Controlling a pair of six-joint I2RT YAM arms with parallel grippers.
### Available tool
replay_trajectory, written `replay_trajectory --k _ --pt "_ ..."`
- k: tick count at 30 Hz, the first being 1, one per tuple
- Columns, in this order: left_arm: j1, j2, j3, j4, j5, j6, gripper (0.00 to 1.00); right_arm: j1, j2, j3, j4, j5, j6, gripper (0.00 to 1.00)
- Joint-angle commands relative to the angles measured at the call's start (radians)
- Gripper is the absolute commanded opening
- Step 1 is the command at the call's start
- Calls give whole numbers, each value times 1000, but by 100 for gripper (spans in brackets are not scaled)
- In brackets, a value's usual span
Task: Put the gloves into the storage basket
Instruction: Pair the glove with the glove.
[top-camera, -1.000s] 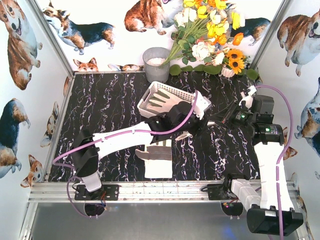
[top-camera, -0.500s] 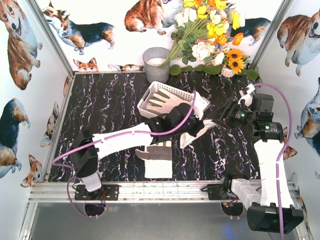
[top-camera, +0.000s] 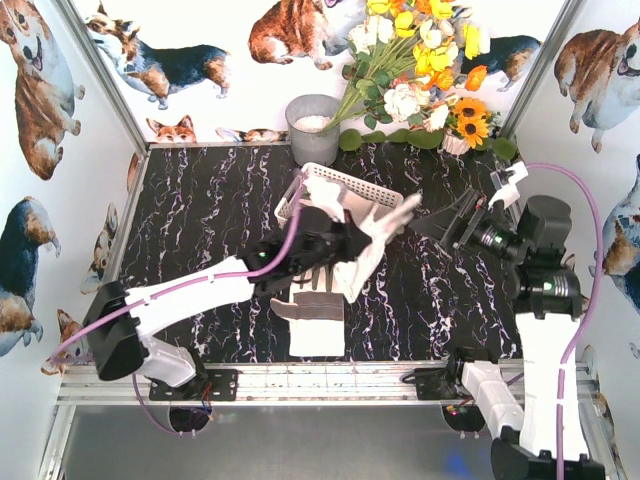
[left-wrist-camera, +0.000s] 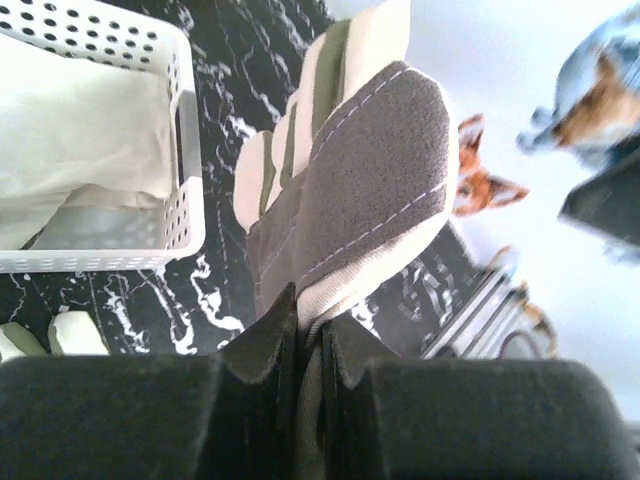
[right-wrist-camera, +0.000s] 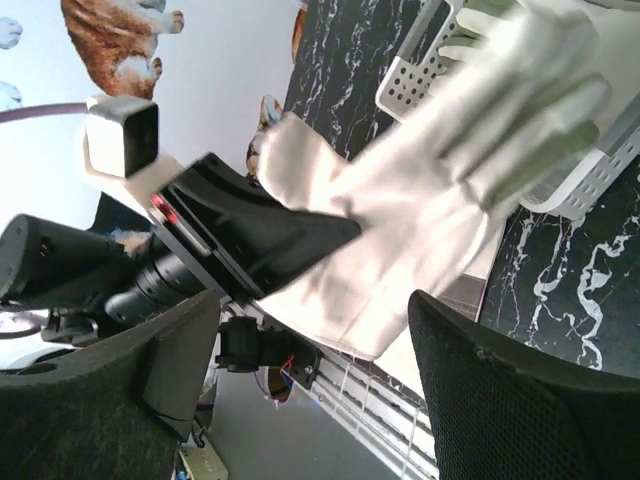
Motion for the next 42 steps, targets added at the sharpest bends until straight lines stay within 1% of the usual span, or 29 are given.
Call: replay_trajectory --k 1,5,10,13,15,20,23,30,35,37,42 --pt "30 -86 -44 153 -43 -197 0 3 -48 -116 233 -75 154 78" --pt "41 -135 -109 289 -78 -272 0 9 -79 -254 511 -108 349 82" --pt "42 -161 -148 406 -96 -326 0 51 -83 -364 716 -92 473 85" --pt "41 -169 -169 476 -94 -356 0 101 -67 -388 758 -59 486 86" --pt "41 -170 -167 492 -89 -364 0 131 -51 -395 771 -37 480 86" --pt "41 -171 -173 527 -78 -372 0 189 5 -411 865 -10 506 86" --pt "41 -173 -186 567 -73 -388 0 220 39 -410 884 5 502 86" --pt "40 -167 -166 591 -43 -396 0 242 85 -425 989 15 543 86" --pt "41 -160 -154 585 -16 -396 0 247 90 -425 1081 8 585 85" --pt "41 -166 -162 583 -16 -399 0 246 87 -423 1118 12 597 80" --pt "40 -188 -199 598 -30 -415 0 247 91 -421 1119 37 589 48"
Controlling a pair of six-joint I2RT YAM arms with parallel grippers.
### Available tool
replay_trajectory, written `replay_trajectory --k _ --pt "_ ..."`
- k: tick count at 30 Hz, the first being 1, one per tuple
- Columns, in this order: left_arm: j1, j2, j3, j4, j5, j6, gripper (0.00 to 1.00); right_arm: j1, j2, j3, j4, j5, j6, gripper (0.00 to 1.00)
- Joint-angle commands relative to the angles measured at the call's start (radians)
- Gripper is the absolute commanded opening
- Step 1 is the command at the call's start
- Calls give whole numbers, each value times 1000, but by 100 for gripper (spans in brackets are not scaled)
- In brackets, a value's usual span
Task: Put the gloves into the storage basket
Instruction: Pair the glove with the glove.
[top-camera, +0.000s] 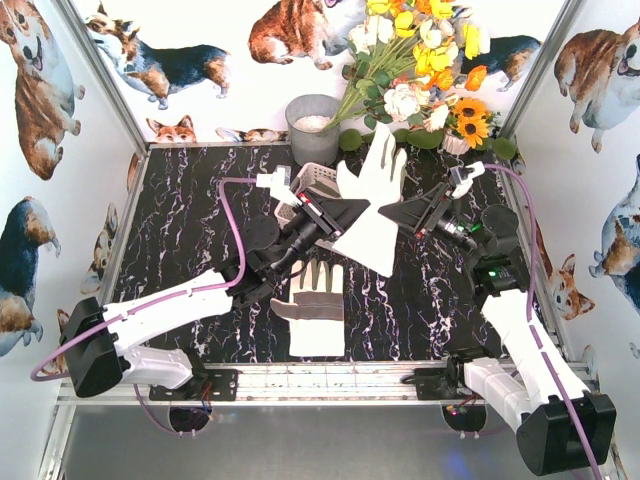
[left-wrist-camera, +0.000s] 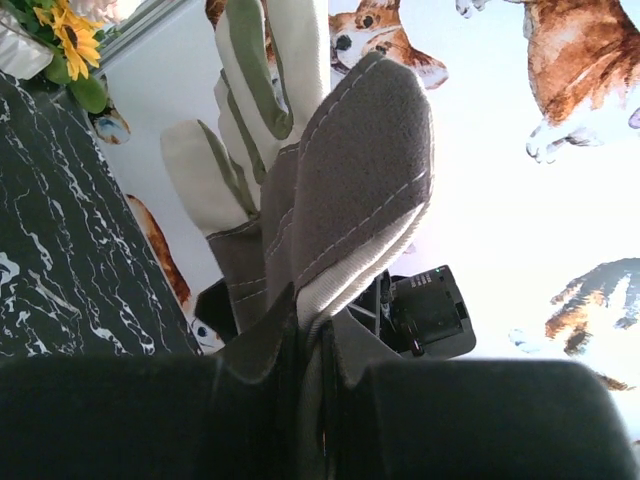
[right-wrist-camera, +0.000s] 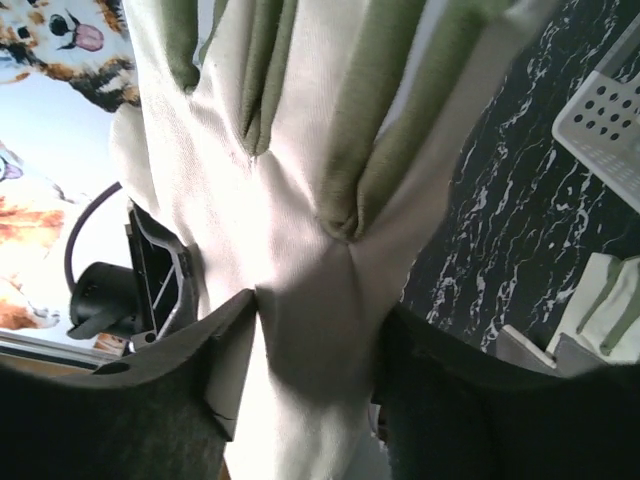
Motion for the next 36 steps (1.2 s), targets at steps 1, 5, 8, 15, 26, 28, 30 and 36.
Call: replay_trajectory --k 1,5,8,15,26,28,30,36 --pt "4 -38 -27 46 2 -14 0 5 -8 1 106 24 10 43" --pt "5 -60 -51 6 -22 -12 0 5 -22 1 93 31 -8 28" --pt "6 -83 -84 6 -40 -16 5 5 -30 15 32 13 -49 12" --pt "52 -117 -73 -96 30 24 37 5 -53 39 -98 -77 -146 0" --pt "115 -157 -106 -289 129 63 2 89 -54 90 -389 -60 -374 0" --pt "115 -169 -135 -319 148 65 0 147 -63 107 -501 86 -454 0" --pt "115 -187 -168 -370 157 79 0 227 -68 122 -613 263 -511 0" --pt "115 -256 -371 -431 172 177 0 534 -14 120 -772 755 -583 0"
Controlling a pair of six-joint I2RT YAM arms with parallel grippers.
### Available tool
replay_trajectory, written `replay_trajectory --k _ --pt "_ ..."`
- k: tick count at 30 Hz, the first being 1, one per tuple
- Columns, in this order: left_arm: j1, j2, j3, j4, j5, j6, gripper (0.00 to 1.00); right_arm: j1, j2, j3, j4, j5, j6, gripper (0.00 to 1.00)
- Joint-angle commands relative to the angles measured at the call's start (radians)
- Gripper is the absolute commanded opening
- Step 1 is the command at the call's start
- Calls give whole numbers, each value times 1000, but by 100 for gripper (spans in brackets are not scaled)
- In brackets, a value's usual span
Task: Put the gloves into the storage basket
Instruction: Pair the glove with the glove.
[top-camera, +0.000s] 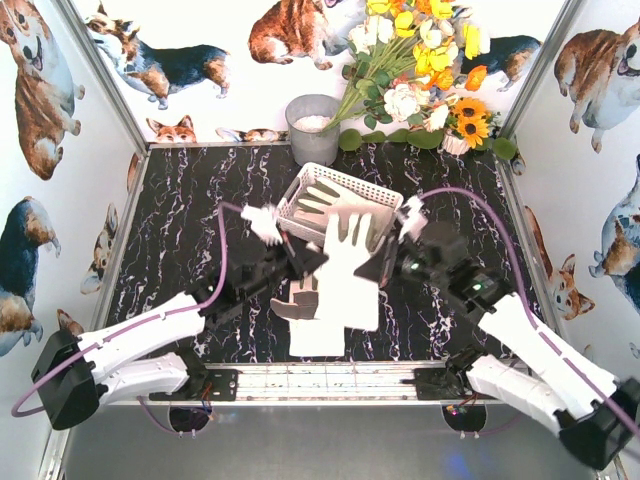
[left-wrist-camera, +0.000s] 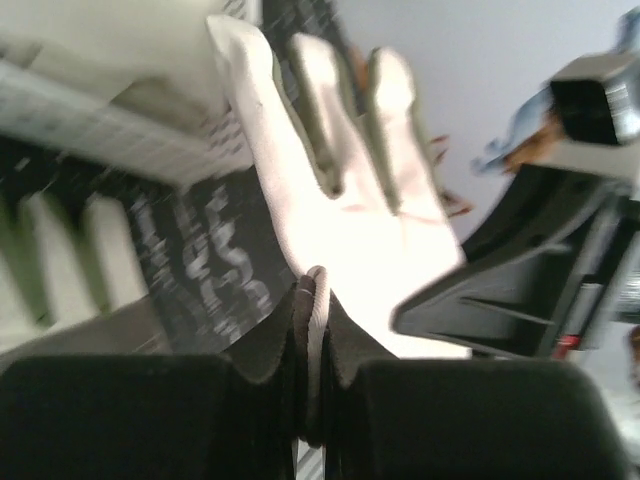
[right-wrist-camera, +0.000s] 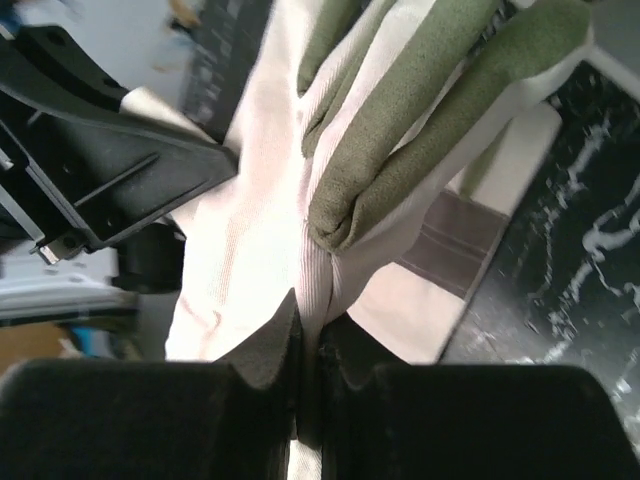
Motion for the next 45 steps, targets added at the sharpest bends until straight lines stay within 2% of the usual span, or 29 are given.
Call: replay_trajectory --k 1,7,13,18,25,45 --pt "4 -41 -144 -88 40 81 0 187 51 38 -110 418 -95 0" --pt "3 -134 -301 -83 39 114 0 400 194 25 -73 560 -80 0" --pt "4 -253 -422 -130 -43 135 0 451 333 10 22 558 -93 0" --pt "7 -268 -460 -154 -77 166 0 457 431 20 71 574 -121 0" --pt "39 -202 -441 -148 -118 221 0 466 495 9 108 607 -86 0" --pt "137 31 -448 38 -29 286 0 490 630 -32 176 678 -10 0"
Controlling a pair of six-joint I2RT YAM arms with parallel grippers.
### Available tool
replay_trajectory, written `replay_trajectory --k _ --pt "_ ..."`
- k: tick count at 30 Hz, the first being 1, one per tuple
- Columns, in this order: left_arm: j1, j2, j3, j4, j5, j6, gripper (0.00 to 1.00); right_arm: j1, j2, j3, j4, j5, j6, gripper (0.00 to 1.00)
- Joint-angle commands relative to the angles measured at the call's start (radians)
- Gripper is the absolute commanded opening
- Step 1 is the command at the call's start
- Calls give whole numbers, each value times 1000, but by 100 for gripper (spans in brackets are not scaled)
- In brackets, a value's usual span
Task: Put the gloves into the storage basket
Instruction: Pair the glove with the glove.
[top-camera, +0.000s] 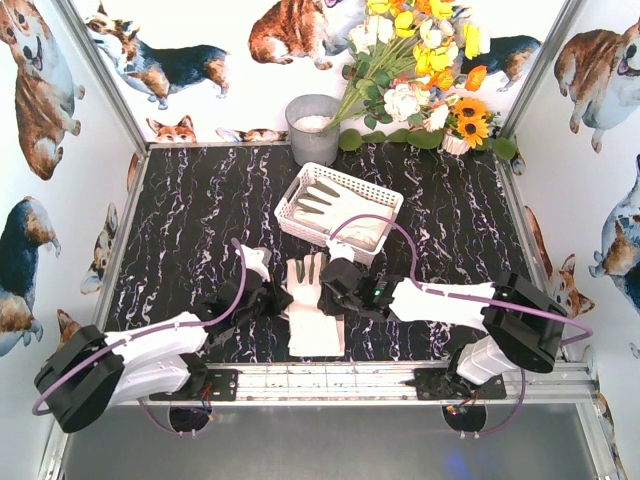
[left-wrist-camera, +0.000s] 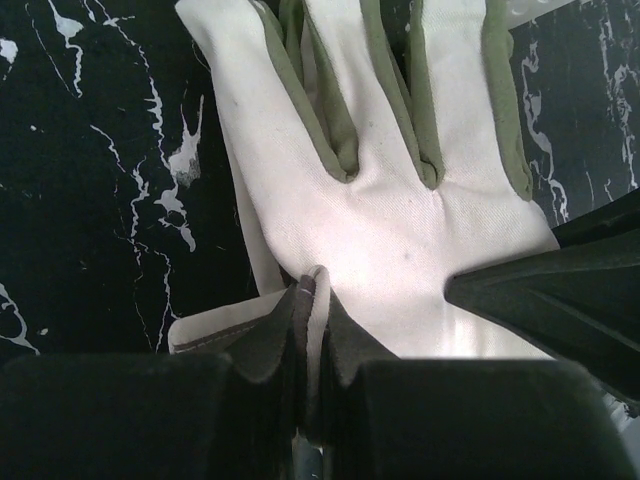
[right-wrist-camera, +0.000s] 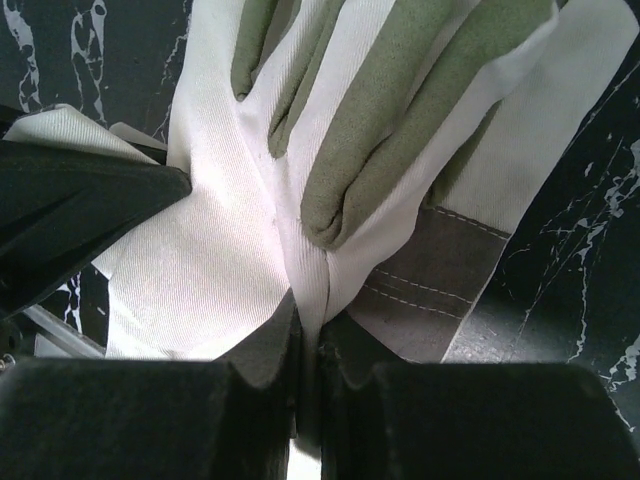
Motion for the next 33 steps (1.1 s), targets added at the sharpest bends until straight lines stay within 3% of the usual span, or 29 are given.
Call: replay_trajectory --k 1,16,18,21,24,29,33 --pt "30 42 -14 17 -21 49 0 -5 16 -25 -40 105 4 0" --pt "52 172 -11 53 -41 45 0 -1 59 -58 -31 107 64 0" --pt "57 179 -12 38 -53 36 0 0 49 -51 -52 111 60 9" --pt "58 187 -13 39 -43 35 0 -1 13 -38 -99 130 40 37" --pt "58 189 -15 33 -36 36 0 -1 -46 -14 -189 175 18 52" --pt "58 182 -17 38 -25 38 0 0 -163 1 -272 208 -16 60" --pt "58 183 -13 38 -19 37 0 0 -216 -13 -238 142 -34 56"
